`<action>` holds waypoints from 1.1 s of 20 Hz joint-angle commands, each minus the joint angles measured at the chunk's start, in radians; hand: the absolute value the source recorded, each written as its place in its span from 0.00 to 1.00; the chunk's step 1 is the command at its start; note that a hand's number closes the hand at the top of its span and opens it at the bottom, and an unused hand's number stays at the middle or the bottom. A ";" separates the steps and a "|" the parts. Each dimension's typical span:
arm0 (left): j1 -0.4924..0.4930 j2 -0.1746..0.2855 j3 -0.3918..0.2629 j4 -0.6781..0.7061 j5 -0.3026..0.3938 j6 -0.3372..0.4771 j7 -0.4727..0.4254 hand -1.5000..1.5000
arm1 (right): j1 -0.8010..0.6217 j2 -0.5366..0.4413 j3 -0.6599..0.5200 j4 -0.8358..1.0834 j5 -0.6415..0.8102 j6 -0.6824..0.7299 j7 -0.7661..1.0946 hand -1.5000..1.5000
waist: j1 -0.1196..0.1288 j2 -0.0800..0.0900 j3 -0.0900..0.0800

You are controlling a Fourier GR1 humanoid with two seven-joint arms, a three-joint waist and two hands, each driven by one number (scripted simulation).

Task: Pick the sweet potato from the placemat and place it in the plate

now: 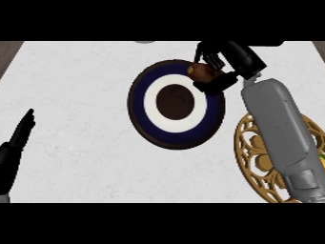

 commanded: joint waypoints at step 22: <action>-0.011 -0.033 -0.002 0.043 -0.045 0.016 -0.034 0.50 | -0.119 0.128 -0.171 0.336 -0.341 -0.255 0.033 0.00 | -0.002 0.004 0.001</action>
